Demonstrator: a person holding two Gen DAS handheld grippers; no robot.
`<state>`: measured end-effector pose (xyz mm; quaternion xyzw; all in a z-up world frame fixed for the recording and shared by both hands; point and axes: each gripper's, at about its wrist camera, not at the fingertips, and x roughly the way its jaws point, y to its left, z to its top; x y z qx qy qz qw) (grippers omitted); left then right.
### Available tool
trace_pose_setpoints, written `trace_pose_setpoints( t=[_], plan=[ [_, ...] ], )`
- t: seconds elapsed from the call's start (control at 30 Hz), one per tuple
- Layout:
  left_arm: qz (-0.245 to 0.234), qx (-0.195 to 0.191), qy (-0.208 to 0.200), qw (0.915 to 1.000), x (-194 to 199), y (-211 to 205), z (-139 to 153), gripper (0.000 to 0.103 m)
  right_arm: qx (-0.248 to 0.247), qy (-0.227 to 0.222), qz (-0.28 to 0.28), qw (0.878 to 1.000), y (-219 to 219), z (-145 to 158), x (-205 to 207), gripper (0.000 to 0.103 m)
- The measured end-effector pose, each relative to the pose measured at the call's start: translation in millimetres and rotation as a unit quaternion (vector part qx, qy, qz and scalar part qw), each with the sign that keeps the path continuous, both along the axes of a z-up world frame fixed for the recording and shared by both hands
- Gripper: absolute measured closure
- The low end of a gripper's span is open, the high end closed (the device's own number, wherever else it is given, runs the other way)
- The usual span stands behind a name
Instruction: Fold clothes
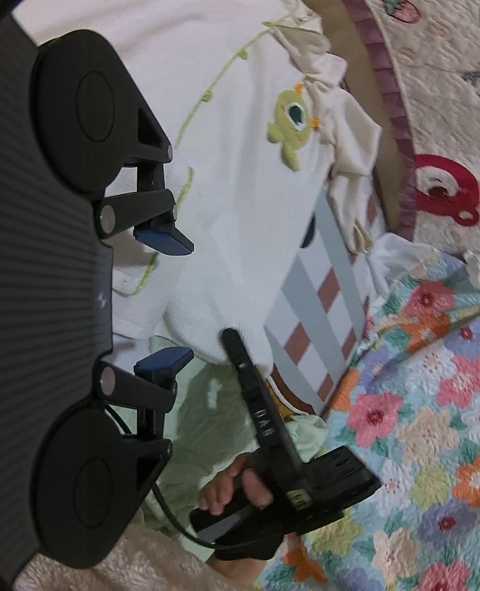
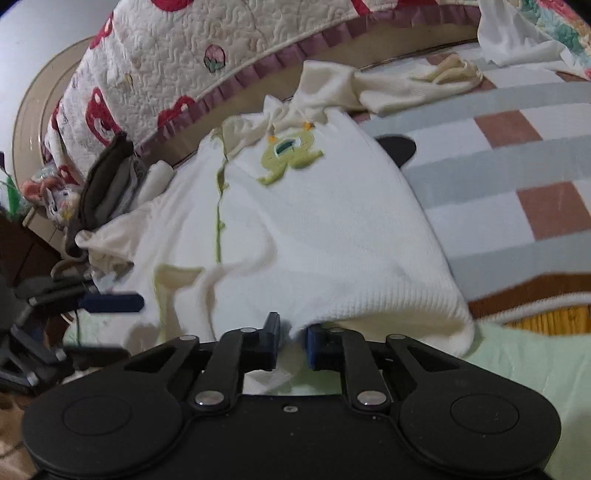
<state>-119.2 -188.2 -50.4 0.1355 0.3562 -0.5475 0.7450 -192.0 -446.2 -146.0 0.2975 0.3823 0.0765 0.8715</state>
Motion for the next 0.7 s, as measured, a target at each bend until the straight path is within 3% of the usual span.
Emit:
trace_pose_setpoints(
  t=[0.13, 0.2, 0.3, 0.33, 0.37, 0.4, 0.47, 0.6, 0.7],
  plan=[
    [-0.015, 0.006, -0.011, 0.9998, -1.7, -12.7, -5.1, 0.043, 0.101, -0.017, -0.017, 0.995, -18.2, 3.5, 18.4, 0.093],
    [-0.010, 0.015, -0.021, 0.9996, 0.1, -21.0, -11.2, 0.035, 0.154, -0.033, -0.025, 0.987, -25.4, 5.8, 32.7, 0.093],
    [0.012, 0.039, -0.021, 0.9990, 10.8, -33.4, -24.6, 0.033, 0.205, -0.055, -0.031, 0.977, -29.2, 12.7, 54.2, 0.093],
    [0.017, 0.049, -0.019, 0.9985, 15.1, -36.1, -28.9, 0.033, 0.202, -0.060, -0.030, 0.977, -28.5, 16.6, 62.0, 0.093],
    [0.022, 0.059, -0.018, 0.9978, 19.9, -37.7, -31.9, 0.041, 0.190, -0.062, -0.030, 0.979, -26.9, 20.9, 69.0, 0.093],
    [0.029, 0.069, -0.018, 0.9971, 25.0, -38.7, -34.2, 0.070, 0.171, -0.062, -0.028, 0.983, -24.8, 25.1, 76.0, 0.093],
    [0.045, 0.081, -0.011, 0.9956, 37.5, -38.2, -37.5, 0.100, 0.124, -0.057, -0.023, 0.990, -19.8, 30.2, 87.7, 0.093],
    [0.116, 0.060, 0.038, 0.9908, 74.2, -21.5, -37.8, 0.103, 0.052, -0.039, -0.013, 0.998, -12.9, 27.8, 103.5, 0.089],
    [0.166, 0.047, 0.044, 0.9840, 94.0, -6.8, -36.0, 0.103, 0.020, -0.037, -0.009, 0.999, -10.8, 21.3, 110.2, 0.089]
  ],
)
